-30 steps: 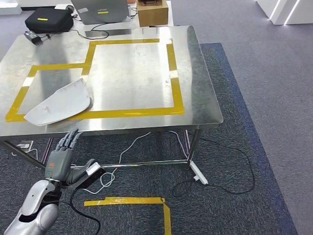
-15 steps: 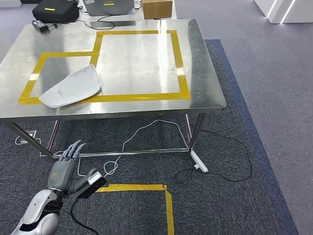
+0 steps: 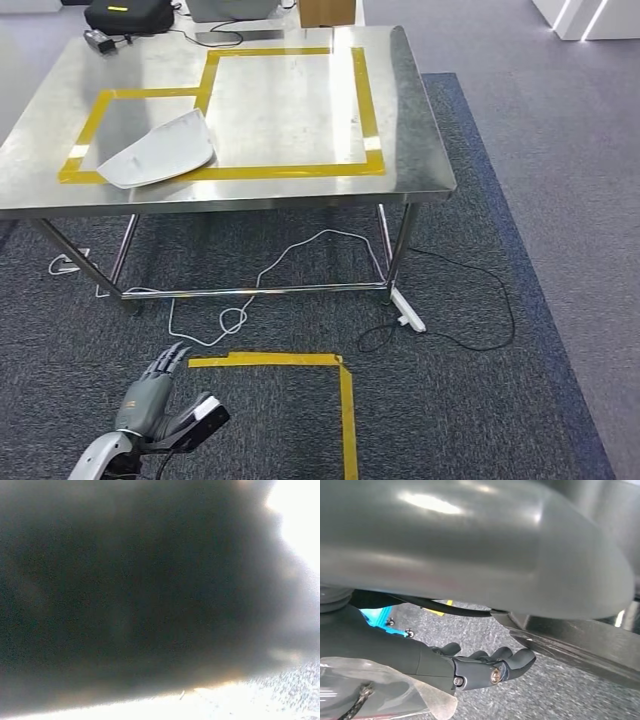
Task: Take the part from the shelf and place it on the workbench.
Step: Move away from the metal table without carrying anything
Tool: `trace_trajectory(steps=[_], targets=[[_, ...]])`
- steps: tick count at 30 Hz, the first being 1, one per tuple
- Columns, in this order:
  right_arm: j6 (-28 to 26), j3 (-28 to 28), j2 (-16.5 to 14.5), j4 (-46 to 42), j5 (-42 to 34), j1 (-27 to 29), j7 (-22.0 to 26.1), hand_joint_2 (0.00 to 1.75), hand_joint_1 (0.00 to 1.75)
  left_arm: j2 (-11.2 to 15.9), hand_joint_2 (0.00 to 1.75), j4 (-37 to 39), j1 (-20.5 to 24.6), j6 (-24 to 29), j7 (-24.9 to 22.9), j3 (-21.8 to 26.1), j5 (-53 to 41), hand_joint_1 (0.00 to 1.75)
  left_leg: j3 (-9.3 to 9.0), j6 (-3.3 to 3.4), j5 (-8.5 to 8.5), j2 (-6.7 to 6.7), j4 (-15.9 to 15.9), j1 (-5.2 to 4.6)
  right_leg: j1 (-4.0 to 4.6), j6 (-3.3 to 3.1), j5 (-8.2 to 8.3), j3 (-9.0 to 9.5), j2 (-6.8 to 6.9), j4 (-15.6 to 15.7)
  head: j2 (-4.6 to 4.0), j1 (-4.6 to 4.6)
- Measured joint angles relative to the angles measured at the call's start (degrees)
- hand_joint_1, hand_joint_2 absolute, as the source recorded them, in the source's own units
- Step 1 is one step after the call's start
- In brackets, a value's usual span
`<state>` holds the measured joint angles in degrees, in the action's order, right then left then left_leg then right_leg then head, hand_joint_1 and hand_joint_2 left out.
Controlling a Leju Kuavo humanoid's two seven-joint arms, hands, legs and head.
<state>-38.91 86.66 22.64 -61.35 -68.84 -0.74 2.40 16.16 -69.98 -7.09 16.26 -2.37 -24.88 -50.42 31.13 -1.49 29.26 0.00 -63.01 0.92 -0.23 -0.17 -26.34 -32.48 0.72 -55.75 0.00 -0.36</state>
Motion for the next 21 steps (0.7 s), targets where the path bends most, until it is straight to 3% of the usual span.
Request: trace_trajectory(steps=[2, 5, 6, 7, 9, 10, 11, 12, 13, 15, 17, 19, 21], targets=[[-0.02, 0.00, 0.00, -0.02, -0.57, -0.02, 0.44, 0.00, 0.00, -0.01, 0.00, 0.44, -0.06, -0.11, -0.80, -0.52, 1.55, 0.00, -3.60, 0.34, 0.60, -0.08, 5.83, -0.12, 0.04, 0.66, 0.52, -1.10, -0.04, -0.92, 0.00, -0.03], [-0.26, 0.02, 0.01, -0.16, -2.11, 0.06, 1.36, 0.00, 0.00, -0.20, 0.00, 2.30, -0.82, -0.02, -2.37, -1.94, 5.11, 0.00, -3.23, 1.79, 0.46, 0.03, 6.93, -0.50, -0.21, 1.88, 1.27, -1.77, -0.16, -1.28, 0.00, 0.14], [-0.43, 0.02, 0.03, -0.25, -2.66, 0.10, 1.68, 0.00, 0.00, -0.43, 0.00, 3.33, -1.14, 0.15, -2.87, -2.59, 6.67, 0.00, -2.68, 2.39, -0.10, 0.17, 7.01, -0.54, -0.31, 2.18, 0.33, -2.33, -0.25, -1.90, 0.00, 0.27], [-0.62, 0.02, 0.04, -0.36, -3.18, 0.13, 2.03, 0.00, 0.00, -0.68, 0.00, 4.43, -1.42, 0.37, -3.29, -3.25, 8.31, 0.00, -1.99, 2.96, -0.78, 0.31, 7.14, -0.55, -0.36, 2.40, -1.64, -3.15, -0.36, -3.53, 0.00, 0.38], [-0.89, 0.01, 0.11, -0.63, -4.40, 0.13, 2.84, 0.00, 0.00, -1.37, 0.00, 7.20, -1.82, 0.90, -4.02, -4.74, 12.14, 0.00, -0.36, 3.63, -2.10, 0.44, 7.18, -0.73, -0.36, 2.59, -7.44, -5.28, -0.48, -10.03, 0.00, 0.54], [-0.97, 0.01, 0.16, -0.76, -5.10, 0.12, 3.35, 0.00, 0.00, -1.68, 0.00, 8.71, -1.96, 1.20, -4.29, -5.54, 14.09, 0.00, 0.46, 3.80, -2.73, 0.45, 7.15, -0.91, -0.35, 2.63, -9.55, -6.03, -0.50, -13.83, 0.00, 0.56], [-1.03, 0.01, 0.22, -0.86, -5.85, 0.13, 3.92, 0.00, 0.00, -2.02, 0.00, 10.37, -2.08, 1.54, -4.54, -6.47, 16.19, 0.00, 1.26, 3.88, -3.33, 0.48, 7.11, -1.12, -0.33, 2.60, -10.34, -6.21, -0.50, -16.60, -0.01, 0.56], [-1.07, 0.01, 0.28, -0.98, -6.57, 0.14, 4.48, 0.00, 0.00, -2.29, 0.00, 11.98, -2.20, 1.89, -4.80, -7.48, 18.30, 0.00, 2.04, 3.93, -3.91, 0.50, 7.08, -1.34, -0.30, 2.45, -9.81, -5.48, -0.51, -17.56, -0.01, 0.55], [-1.08, 0.01, 0.37, -1.09, -7.23, 0.15, 5.02, 0.00, 0.00, -2.54, 0.00, 13.50, -2.32, 2.25, -5.08, -8.54, 20.38, 0.00, 2.76, 3.95, -4.48, 0.51, 7.07, -1.56, -0.23, 2.17, -8.36, -3.71, -0.52, -16.38, -0.01, 0.54], [-1.10, 0.00, 0.61, -1.31, -8.30, 0.19, 5.85, 0.00, 0.00, -2.95, 0.00, 15.93, -2.54, 2.87, -5.71, -10.66, 23.98, 0.00, 3.92, 3.90, -5.59, 0.44, 7.02, -1.86, 0.20, 1.25, -5.81, 2.54, -0.62, -8.51, -0.01, 0.53], [-1.13, -0.01, 0.87, -1.53, -9.21, 0.17, 6.65, 0.00, 0.00, -3.29, 0.00, 17.76, -2.65, 3.52, -6.30, -12.58, 26.96, 0.00, 4.55, 3.62, -6.69, 0.33, 6.92, -2.02, 0.72, 0.59, -5.96, 8.29, -0.71, 0.03, -0.01, 0.55], [-1.15, 0.00, 0.99, -1.73, -10.09, 0.26, 7.51, 0.00, 0.00, -3.54, 0.00, 19.42, -2.68, 4.28, -6.65, -14.48, 29.51, 0.00, 4.84, 3.07, -7.82, 0.30, 7.01, -1.88, 1.07, 0.40, -6.22, 9.66, -0.70, 3.08, 0.00, 0.77], [-1.15, 0.01, 1.00, -1.91, -10.66, 0.32, 7.99, 0.00, 0.00, -3.62, 0.00, 20.79, -2.65, 4.90, -6.78, -16.21, 31.01, 0.00, 5.28, 2.40, -7.28, 0.19, 6.62, -1.64, 0.97, -0.17, -5.06, 8.63, -0.50, 3.23, -0.01, 0.86]])
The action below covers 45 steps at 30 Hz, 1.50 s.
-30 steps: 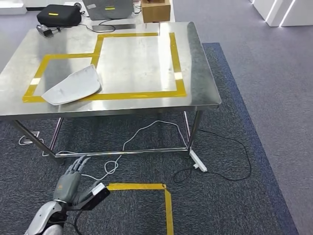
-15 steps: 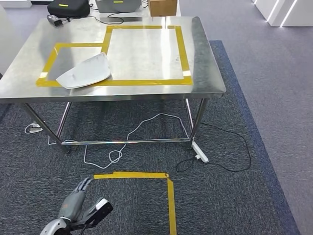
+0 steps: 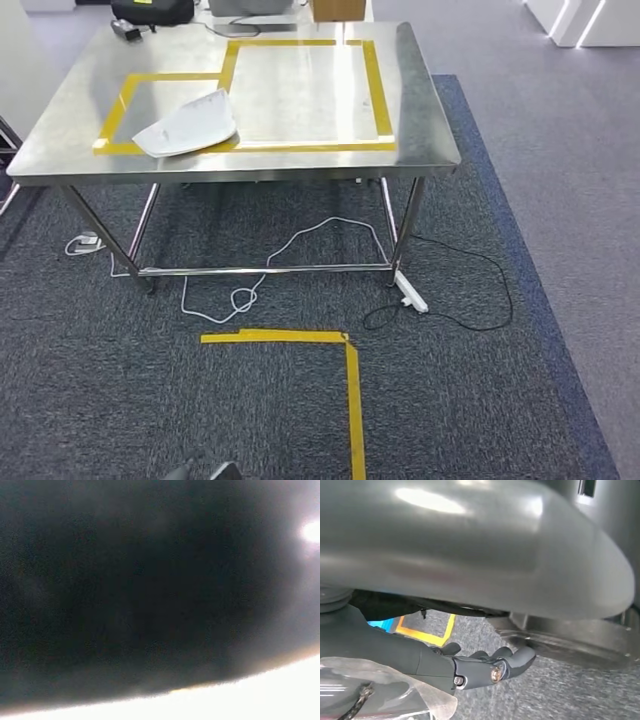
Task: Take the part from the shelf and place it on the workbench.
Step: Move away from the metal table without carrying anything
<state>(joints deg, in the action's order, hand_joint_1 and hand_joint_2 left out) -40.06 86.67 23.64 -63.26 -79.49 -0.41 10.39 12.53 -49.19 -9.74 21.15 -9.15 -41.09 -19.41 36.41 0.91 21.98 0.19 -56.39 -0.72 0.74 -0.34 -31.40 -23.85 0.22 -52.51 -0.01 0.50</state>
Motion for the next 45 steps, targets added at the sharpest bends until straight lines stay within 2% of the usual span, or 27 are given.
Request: trace_trajectory(steps=[2, 4, 5, 7, 9, 11, 12, 15, 17, 19, 20, 21, 22, 24, 25, 28, 29, 31, 32, 34, 36, 37, 38, 39, 41, 43, 45], targets=[[0.00, 0.00, 0.01, -0.13, -0.26, -0.03, 0.11, 0.00, 0.00, -0.12, 0.00, 0.97, 0.02, 0.34, -0.12, -1.32, 0.69, 0.00, 1.05, -0.72, 4.81, -0.14, -3.58, 0.22, -0.27, -0.72, 1.43, -1.27, 0.28, 0.21, 0.00, -0.35], [0.00, -0.01, 0.01, -0.17, -0.67, 0.06, 0.37, 0.00, 0.00, -0.41, 0.00, 1.75, 0.14, 1.00, -0.74, -2.33, 1.46, 0.00, 2.34, -1.41, 10.77, -0.17, -11.08, 0.63, -0.30, -0.92, 2.68, -2.78, 0.48, 0.00, 0.01, -0.59], [0.00, -0.01, 0.01, -0.16, -0.95, 0.10, 0.61, 0.00, 0.00, -0.63, 0.00, 2.17, 0.27, 1.56, -1.25, -2.79, 2.00, 0.00, 2.62, -1.72, 12.04, -0.17, -14.56, 0.87, -0.33, -0.84, 3.27, -3.56, 0.57, -0.25, 0.01, -0.61], [0.00, -0.01, 0.01, -0.16, -1.35, 0.14, 1.20, 0.00, 0.00, -1.11, 0.00, 2.95, 0.64, 2.75, -2.19, -3.90, 3.56, 0.00, 1.15, -2.27, 10.38, -0.15, -16.72, 1.33, -0.54, -0.47, 4.26, -5.44, 0.69, -1.16, 0.00, -0.62], [0.00, -0.01, 0.04, -0.16, -1.51, 0.18, 1.74, 0.00, 0.00, -1.54, 0.00, 3.59, 1.02, 3.63, -2.68, -5.27, 5.32, 0.00, -3.93, -2.84, 7.67, -0.15, -10.82, 1.84, -0.83, 0.13, 4.89, -7.72, 0.69, -2.60, 0.00, -0.67], [0.00, -0.01, 0.17, -0.16, -1.63, 0.22, 2.23, 0.00, 0.00, -1.90, 0.00, 4.01, 1.35, 4.17, -2.90, -6.58, 6.75, 0.00, -9.17, -2.79, 8.28, -0.31, -2.92, 1.96, -0.86, 0.81, 5.32, -9.48, 0.67, -4.14, 0.01, -0.72], [0.00, -0.01, 0.23, -0.17, -1.68, 0.24, 2.46, 0.00, 0.00, -2.05, 0.00, 4.20, 1.51, 4.38, -2.95, -7.19, 7.32, 0.00, -10.33, -2.47, 9.10, -0.39, -0.82, 1.88, -0.81, 1.17, 5.63, -10.00, 0.67, -4.60, 0.01, -0.76], [0.00, 0.01, 0.35, -0.19, -1.76, 0.38, 2.95, 0.00, 0.00, -2.32, 0.00, 4.82, 1.88, 4.86, -2.98, -8.96, 9.02, 0.00, -9.74, -0.82, 8.79, -0.20, -0.18, 1.51, -1.05, 2.37, 6.38, -10.74, 0.61, -4.97, 0.00, -0.77], [0.00, 0.02, 0.49, -0.19, -1.77, 0.44, 3.03, 0.00, 0.00, -2.38, 0.00, 5.19, 2.14, 5.28, -2.89, -9.92, 10.17, 0.00, -8.55, 0.31, 7.66, 0.13, -0.09, 1.45, -1.26, 2.86, 3.27, -11.99, 0.40, -7.41, 0.00, -0.67], [0.00, 0.02, 0.56, -0.18, -1.76, 0.43, 3.03, 0.00, 0.00, -2.41, 0.00, 5.56, 2.60, 5.76, -2.67, -10.79, 11.37, 0.00, -7.00, 0.92, 6.38, 0.28, -0.09, 1.20, -1.31, 3.02, -2.45, -13.93, 0.16, -14.01, 0.01, -0.59], [0.00, 0.02, 0.59, -0.17, -1.76, 0.43, 3.03, 0.00, 0.00, -2.47, 0.00, 5.78, 2.88, 5.99, -2.52, -11.31, 12.00, 0.00, -6.19, 1.05, 5.72, 0.32, -0.11, 1.02, -1.30, 3.03, -4.43, -14.65, 0.08, -17.73, 0.01, -0.58], [0.00, 0.02, 0.61, -0.16, -1.75, 0.43, 3.03, 0.00, 0.00, -2.52, 0.00, 6.04, 3.13, 6.20, -2.34, -11.94, 12.68, 0.00, -5.31, 1.12, 5.03, 0.35, -0.14, 0.83, -1.29, 2.98, -5.03, -14.82, 0.03, -20.44, 0.01, -0.58], [0.00, 0.01, 0.61, -0.15, -1.75, 0.44, 3.02, 0.00, 0.00, -2.55, 0.00, 6.28, 3.34, 6.40, -2.17, -12.51, 13.27, 0.00, -4.42, 1.16, 4.35, 0.39, -0.18, 0.64, -1.29, 2.85, -4.23, -14.19, 0.01, -21.43, 0.01, -0.58], [-0.01, 0.00, 0.62, -0.13, -1.74, 0.45, 3.00, 0.00, 0.00, -2.57, 0.00, 6.66, 3.61, 6.68, -1.88, -13.42, 14.18, 0.00, -2.95, 1.14, 3.24, 0.42, -0.22, 0.37, -1.28, 2.50, -1.01, -11.30, -0.01, -19.24, 0.01, -0.60], [-0.01, -0.01, 0.62, -0.11, -1.74, 0.46, 2.99, 0.00, 0.00, -2.57, 0.00, 6.80, 3.74, 6.75, -1.80, -13.77, 14.46, 0.00, -2.36, 1.09, 2.74, 0.40, -0.23, 0.28, -1.27, 2.29, 0.32, -9.08, -0.03, -16.34, 0.01, -0.61], [-0.02, -0.03, 0.72, -0.08, -1.73, 0.26, 2.97, 0.00, 0.00, -2.62, 0.00, 7.11, 4.12, 6.98, -1.67, -14.81, 15.00, 0.00, -1.33, 0.56, 1.14, 0.32, -0.26, 0.07, -0.96, 1.69, -0.46, -0.93, -0.23, -4.18, 0.01, -0.63], [-0.02, -0.02, 0.74, -0.08, -1.73, 0.24, 2.98, 0.00, 0.00, -2.63, 0.00, 7.19, 4.24, 7.06, -1.64, -15.13, 15.11, 0.00, -1.19, 0.28, 0.53, 0.33, -0.19, 0.11, -0.76, 1.59, -1.03, 0.47, -0.30, -1.68, 0.01, -0.59], [-0.02, 0.00, 0.75, -0.08, -1.73, 0.33, 2.97, 0.00, 0.00, -2.61, 0.00, 7.39, 4.41, 7.18, -1.61, -15.66, 15.26, 0.00, -0.89, -0.39, -0.36, 0.27, -0.07, 0.39, -0.56, 1.07, -0.37, -0.02, -0.24, -0.88, 0.00, -0.52], [-0.02, 0.00, 0.75, -0.08, -1.73, 0.37, 2.96, 0.00, 0.00, -2.60, 0.00, 7.49, 4.47, 7.21, -1.61, -15.88, 15.29, 0.00, -0.49, -0.70, 0.33, 0.18, -0.46, 0.52, -0.55, 0.58, 0.22, -0.61, -0.15, -0.80, 0.00, -0.51], [-0.02, 0.00, 0.75, -0.08, -1.73, 0.38, 2.94, 0.00, 0.00, -2.56, 0.00, 7.66, 4.45, 7.24, -1.62, -16.19, 15.31, 0.00, 0.68, -1.20, 5.00, 0.01, -3.93, 0.66, -0.68, -0.42, 1.67, -2.11, 0.10, -0.69, -0.01, -0.84], [-0.02, -0.01, 0.75, -0.07, -1.73, 0.45, 2.94, 0.00, 0.00, -2.55, 0.00, 7.81, 4.49, 7.24, -1.63, -16.38, 15.30, 0.00, 1.84, -1.53, 10.88, -0.03, -11.10, 0.74, -0.56, -0.77, 3.03, -3.79, 0.29, -0.87, 0.00, -1.13], [-0.02, -0.01, 0.75, -0.07, -1.73, 0.46, 2.94, 0.00, 0.00, -2.55, 0.00, 7.89, 4.56, 7.24, -1.63, -16.46, 15.30, 0.00, 2.00, -1.66, 12.10, -0.03, -14.43, 0.77, -0.51, -0.77, 3.72, -4.64, 0.37, -1.08, 0.01, -1.14], [-0.02, -0.01, 0.75, -0.06, -1.73, 0.46, 2.94, 0.00, 0.00, -2.55, 0.00, 7.97, 4.63, 7.24, -1.63, -16.53, 15.30, 0.00, 1.61, -1.74, 11.77, -0.03, -16.48, 0.80, -0.49, -0.70, 4.39, -5.65, 0.43, -1.41, 0.01, -1.12], [-0.02, -0.01, 0.75, -0.06, -1.73, 0.46, 2.94, 0.00, 0.00, -2.55, 0.00, 8.04, 4.68, 7.24, -1.63, -16.59, 15.30, 0.00, 0.43, -1.77, 10.23, -0.03, -16.64, 0.83, -0.48, -0.59, 5.01, -6.78, 0.45, -1.87, 0.01, -1.13], [-0.01, -0.01, 0.75, -0.06, -1.73, 0.48, 2.93, 0.00, 0.00, -2.54, 0.00, 8.11, 4.77, 7.26, -1.61, -16.63, 15.30, 0.00, -4.48, -1.64, 7.41, -0.04, -11.27, 0.86, -0.50, -0.24, 6.06, -9.15, 0.41, -3.00, 0.01, -1.15], [-0.01, -0.02, 0.75, -0.03, -1.73, 0.47, 2.94, 0.00, 0.00, -2.54, 0.00, 8.19, 4.99, 7.35, -1.40, -16.71, 15.31, 0.00, -10.27, -1.14, 8.55, -0.11, -2.76, 0.72, -0.42, 0.29, 6.92, -10.76, 0.36, -4.08, 0.00, -1.11], [-0.02, -0.01, 0.75, 0.05, -1.73, 0.45, 2.98, 0.00, 0.00, -2.54, 0.00, 8.32, 5.26, 7.53, -1.04, -16.96, 15.32, 0.00, -12.50, -0.39, 10.08, -0.16, 1.35, 0.45, -0.39, 0.89, 7.89, -11.34, 0.40, -4.47, -0.01, -1.07]])
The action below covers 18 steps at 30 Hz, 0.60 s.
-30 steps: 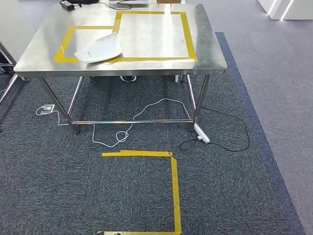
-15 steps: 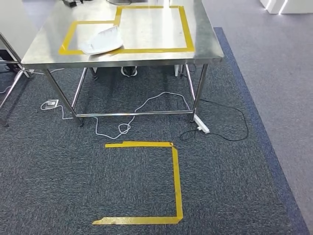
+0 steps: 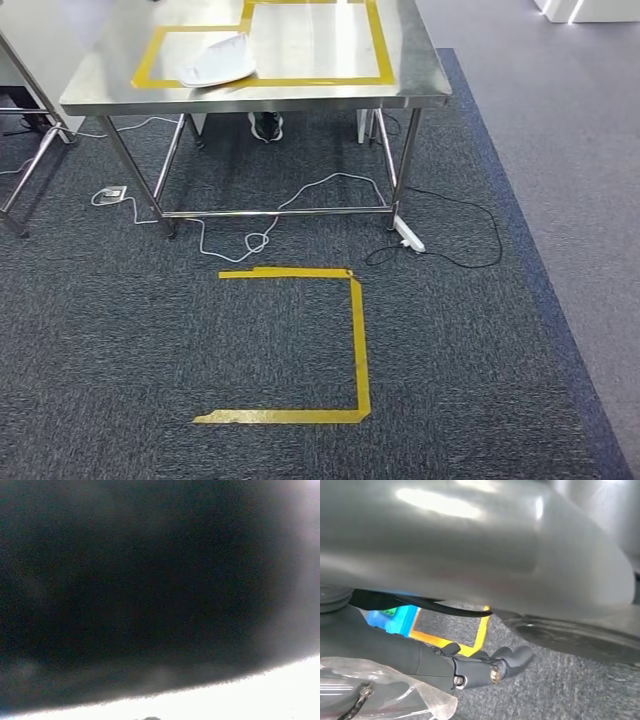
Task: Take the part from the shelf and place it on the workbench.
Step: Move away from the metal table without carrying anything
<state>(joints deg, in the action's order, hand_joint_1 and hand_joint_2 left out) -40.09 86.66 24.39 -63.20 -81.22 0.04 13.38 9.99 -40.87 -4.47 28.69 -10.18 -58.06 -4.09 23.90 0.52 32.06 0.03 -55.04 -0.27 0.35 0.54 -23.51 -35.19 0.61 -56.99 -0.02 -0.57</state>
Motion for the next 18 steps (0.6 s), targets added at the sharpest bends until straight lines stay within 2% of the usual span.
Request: trace_trajectory(steps=[1, 2, 3, 4, 6, 7, 8, 9, 10, 11, 12, 13, 14, 15, 17, 18], targets=[[0.00, 0.02, 0.01, 0.06, -0.01, 0.01, 0.02, 0.00, 0.00, -0.01, 0.00, 0.08, 0.06, 0.07, 0.14, -0.15, 0.02, 0.00, 0.37, 0.45, -0.26, 0.06, 0.11, -0.01, -0.07, 0.30, 0.42, -0.15, -0.01, 0.00, 0.01, -0.01], [0.00, 0.02, 0.01, 0.11, -0.01, 0.04, 0.02, 0.00, 0.00, 0.00, 0.00, 0.15, 0.10, 0.11, 0.21, -0.27, 0.06, 0.00, 0.88, 0.91, -0.82, 0.22, 0.13, 0.00, -0.18, 0.56, 0.07, -0.45, -0.11, -0.27, 0.01, -0.02], [0.00, 0.02, 0.01, 0.15, -0.01, 0.09, 0.02, 0.00, 0.00, 0.01, 0.00, 0.23, 0.11, 0.12, 0.24, -0.33, 0.10, 0.00, 1.55, 1.41, -1.49, 0.39, 0.16, 0.03, -0.28, 0.83, -1.37, -0.99, -0.23, -1.24, 0.01, 0.05], [0.00, 0.02, 0.01, 0.19, -0.02, 0.11, 0.02, 0.00, 0.00, 0.00, 0.00, 0.30, 0.14, 0.12, 0.25, -0.37, 0.14, 0.00, 2.40, 1.80, -2.25, 0.59, 0.24, 0.06, -0.37, 1.08, -3.97, -1.88, -0.34, -3.37, 0.02, 0.09], [0.00, 0.01, 0.01, 0.25, -0.01, 0.09, 0.02, 0.00, 0.00, -0.02, 0.00, 0.40, 0.22, 0.12, 0.26, -0.40, 0.15, 0.00, 4.26, 2.18, -3.77, 0.79, 0.18, -0.08, -0.50, 1.46, -10.07, -3.71, -0.42, -10.34, 0.01, 0.21], [0.00, 0.01, 0.01, 0.27, -0.02, 0.08, 0.02, 0.00, 0.00, -0.03, 0.00, 0.46, 0.24, 0.12, 0.26, -0.43, 0.15, 0.00, 5.26, 2.16, -4.55, 0.84, 0.14, -0.15, -0.53, 1.60, -11.69, -4.20, -0.42, -13.92, 0.01, 0.21], [0.00, 0.01, 0.01, 0.30, -0.02, 0.08, 0.02, 0.00, 0.00, -0.03, 0.00, 0.52, 0.26, 0.12, 0.27, -0.46, 0.16, 0.00, 6.27, 2.10, -5.33, 0.88, 0.07, -0.20, -0.56, 1.69, -11.71, -4.03, -0.42, -16.28, 0.01, 0.21], [0.00, 0.01, 0.00, 0.32, -0.02, 0.09, 0.02, 0.00, 0.00, -0.03, 0.00, 0.60, 0.29, 0.13, 0.29, -0.51, 0.20, 0.00, 7.36, 2.00, -6.11, 0.91, -0.01, -0.25, -0.62, 1.73, -10.36, -3.08, -0.42, -17.02, 0.01, 0.21], [0.00, 0.01, 0.00, 0.34, -0.02, 0.09, 0.02, 0.00, 0.00, -0.03, 0.00, 0.66, 0.34, 0.14, 0.33, -0.56, 0.27, 0.00, 8.45, 1.86, -6.81, 0.92, -0.10, -0.27, -0.70, 1.74, -8.44, -1.25, -0.42, -15.87, 0.01, 0.20], [0.00, 0.00, 0.00, 0.38, -0.02, 0.06, 0.03, 0.00, 0.00, -0.03, 0.00, 0.72, 0.40, 0.19, 0.43, -0.62, 0.38, 0.00, 9.41, 1.67, -7.51, 0.91, -0.21, -0.29, -0.81, 1.72, -7.04, 1.65, -0.42, -12.78, 0.01, 0.20], [0.00, -0.01, 0.00, 0.40, -0.02, 0.02, 0.07, 0.00, 0.00, -0.03, 0.00, 0.77, 0.46, 0.30, 0.60, -0.69, 0.56, 0.00, 10.22, 1.42, -8.08, 0.85, -0.40, -0.36, -0.86, 1.66, -6.80, 5.73, -0.42, -8.03, 0.01, 0.23], [0.00, -0.01, 0.00, 0.43, -0.02, -0.08, 0.14, 0.00, 0.00, -0.03, 0.00, 0.82, 0.52, 0.46, 0.83, -0.78, 0.79, 0.00, 10.77, 1.13, -8.59, 0.81, -0.67, -0.43, -0.88, 1.48, -7.74, 9.41, -0.48, -2.86, 0.02, 0.21], [0.00, -0.01, 0.00, 0.45, -0.02, -0.19, 0.21, 0.00, 0.00, -0.02, 0.00, 0.90, 0.63, 0.68, 1.07, -0.91, 1.02, 0.00, 11.16, 0.84, -9.16, 0.78, -0.94, -0.46, -0.82, 1.22, -9.01, 12.15, -0.57, 1.21, 0.02, 0.20], [0.00, 0.01, 0.00, 0.46, -0.02, -0.22, 0.31, 0.00, 0.00, -0.02, 0.00, 0.97, 0.73, 0.86, 1.28, -1.05, 1.25, 0.00, 11.45, 0.57, -9.66, 0.78, -1.14, -0.45, -0.68, 0.92, -10.01, 13.62, -0.65, 3.70, 0.01, 0.21], [0.04, 0.02, 0.00, 0.50, -0.03, -0.06, 0.50, 0.00, 0.00, -0.01, 0.00, 1.13, 0.94, 1.15, 1.47, -1.44, 1.61, 0.00, 11.98, -0.03, -10.17, 0.71, -1.48, -0.21, -0.50, 0.00, -9.95, 13.07, -0.62, 4.29, 0.01, 0.18], [0.11, 0.02, 0.00, 0.51, -0.04, 0.06, 0.62, 0.00, 0.00, -0.02, 0.00, 1.22, 0.97, 1.26, 1.50, -1.63, 1.79, 0.00, 12.39, -0.33, -9.20, 0.62, -2.33, -0.09, -0.47, -0.48, -9.54, 12.69, -0.54, 4.22, 0.00, 0.15]])
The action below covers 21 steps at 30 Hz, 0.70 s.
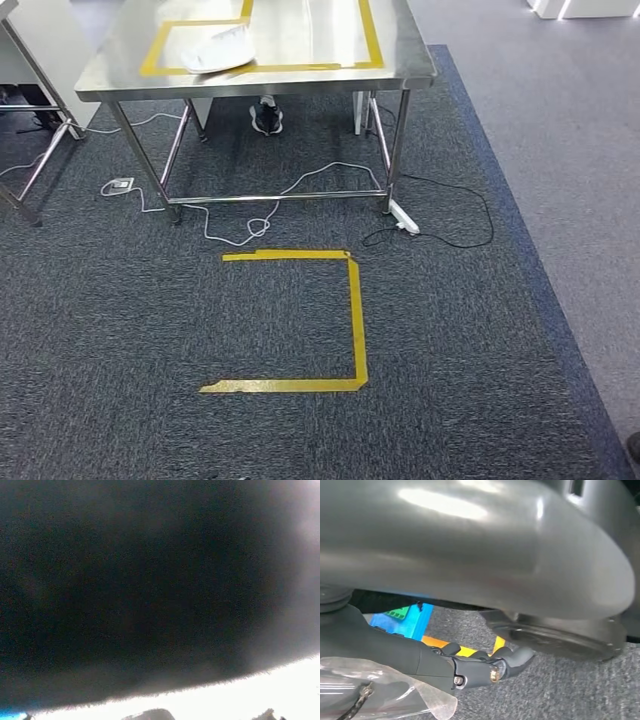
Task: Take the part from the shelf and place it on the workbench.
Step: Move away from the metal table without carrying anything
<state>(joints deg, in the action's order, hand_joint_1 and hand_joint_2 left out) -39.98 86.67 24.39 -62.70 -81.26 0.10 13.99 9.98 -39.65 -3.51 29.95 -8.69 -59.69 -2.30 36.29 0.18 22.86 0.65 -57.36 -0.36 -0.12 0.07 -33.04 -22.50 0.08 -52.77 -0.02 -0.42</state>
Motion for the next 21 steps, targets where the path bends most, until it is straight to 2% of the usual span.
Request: trace_trajectory(steps=[1, 2, 3, 4, 5, 6, 7, 9, 10, 11, 12, 15, 21], targets=[[0.10, -0.01, 0.00, 0.02, -0.01, 0.06, 0.12, 0.00, 0.00, -0.03, 0.00, 0.13, 0.04, 0.14, 0.03, -0.21, 0.23, 0.00, 0.67, -0.29, 1.87, -0.10, -1.90, 0.10, 0.01, -0.51, 0.48, -0.42, 0.09, -0.01, 0.00, -0.05], [0.24, -0.01, 0.00, 0.04, -0.02, 0.07, 0.24, 0.00, 0.00, -0.06, 0.00, 0.26, 0.08, 0.27, 0.09, -0.41, 0.47, 0.00, 1.63, -0.50, 4.48, -0.18, -4.94, 0.18, 0.06, -0.88, 0.90, -0.87, 0.17, -0.07, 0.00, -0.09], [0.37, -0.01, 0.00, 0.07, -0.04, 0.07, 0.34, 0.00, 0.00, -0.10, 0.00, 0.40, 0.14, 0.39, 0.17, -0.63, 0.77, 0.00, 2.73, -0.66, 7.11, -0.20, -8.86, 0.20, 0.17, -1.12, 1.29, -1.38, 0.21, -0.15, 0.01, -0.11], [0.48, -0.01, 0.00, 0.13, -0.07, 0.10, 0.44, 0.00, 0.00, -0.14, 0.00, 0.56, 0.20, 0.51, 0.24, -0.87, 1.11, 0.00, 3.64, -0.75, 8.95, -0.21, -12.66, 0.22, 0.30, -1.26, 1.65, -1.92, 0.27, -0.28, 0.01, -0.10], [0.55, -0.01, 0.00, 0.19, -0.10, 0.14, 0.53, 0.00, 0.00, -0.16, 0.00, 0.72, 0.22, 0.60, 0.29, -1.13, 1.41, 0.00, 3.93, -0.76, 9.70, -0.22, -15.25, 0.22, 0.42, -1.32, 1.97, -2.48, 0.30, -0.45, 0.01, -0.09], [0.59, -0.01, 0.00, 0.26, -0.14, 0.18, 0.62, 0.00, 0.00, -0.16, 0.00, 0.87, 0.23, 0.67, 0.32, -1.39, 1.78, 0.00, 3.27, -0.68, 9.42, -0.23, -15.84, 0.21, 0.52, -1.32, 2.22, -3.03, 0.31, -0.67, 0.01, -0.09], [0.62, -0.01, 0.00, 0.31, -0.17, 0.21, 0.75, 0.00, 0.00, -0.16, 0.00, 1.04, 0.22, 0.73, 0.32, -1.63, 2.13, 0.00, 1.47, -0.49, 8.31, -0.24, -14.06, 0.17, 0.59, -1.28, 2.42, -3.49, 0.28, -0.93, 0.01, -0.10], [0.64, -0.01, -0.03, 0.34, -0.26, 0.21, 1.08, 0.00, 0.00, -0.12, 0.00, 1.28, 0.28, 0.87, 0.32, -2.05, 2.87, 0.00, -4.11, 0.20, 6.00, -0.32, -6.09, -0.05, 0.67, -1.14, 2.60, -4.10, 0.21, -1.57, 0.01, -0.12], [0.65, -0.01, -0.06, 0.34, -0.29, 0.19, 1.24, 0.00, 0.00, -0.08, 0.00, 1.38, 0.36, 0.97, 0.32, -2.31, 3.25, 0.00, -6.39, 0.55, 5.45, -0.35, -2.47, -0.18, 0.70, -0.97, 2.68, -4.27, 0.19, -1.87, 0.01, -0.09], [0.67, -0.01, -0.09, 0.34, -0.33, 0.18, 1.34, 0.00, 0.00, -0.03, 0.00, 1.45, 0.44, 1.08, 0.32, -2.60, 3.60, 0.00, -7.74, 0.82, 5.33, -0.37, -0.06, -0.31, 0.72, -0.76, 2.77, -4.45, 0.20, -2.11, 0.01, -0.09], [0.68, -0.01, -0.12, 0.35, -0.36, 0.16, 1.42, 0.00, 0.00, -0.03, 0.00, 1.50, 0.52, 1.16, 0.32, -2.91, 3.89, 0.00, -8.22, 0.83, 5.60, -0.36, 1.18, -0.36, 0.81, -0.68, 2.81, -4.77, 0.22, -2.38, 0.01, -0.06], [0.70, -0.01, -0.13, 0.44, -0.39, 0.12, 1.46, 0.00, 0.00, -0.12, 0.00, 1.60, 0.56, 1.31, 0.32, -3.61, 4.28, 0.00, -7.94, 0.54, 5.72, -0.37, 1.97, -0.36, 0.89, -0.78, 2.94, -5.48, 0.21, -2.75, 0.02, 0.05], [0.77, -0.01, -0.15, 0.58, -0.46, 0.14, 1.62, 0.00, 0.00, -0.15, 0.00, 1.73, 0.90, 1.52, 0.25, -4.74, 5.30, 0.00, -7.65, 1.04, 5.45, -0.34, 1.87, -0.66, 0.59, -0.17, 3.43, -6.08, 0.13, -2.56, 0.01, 0.07]])
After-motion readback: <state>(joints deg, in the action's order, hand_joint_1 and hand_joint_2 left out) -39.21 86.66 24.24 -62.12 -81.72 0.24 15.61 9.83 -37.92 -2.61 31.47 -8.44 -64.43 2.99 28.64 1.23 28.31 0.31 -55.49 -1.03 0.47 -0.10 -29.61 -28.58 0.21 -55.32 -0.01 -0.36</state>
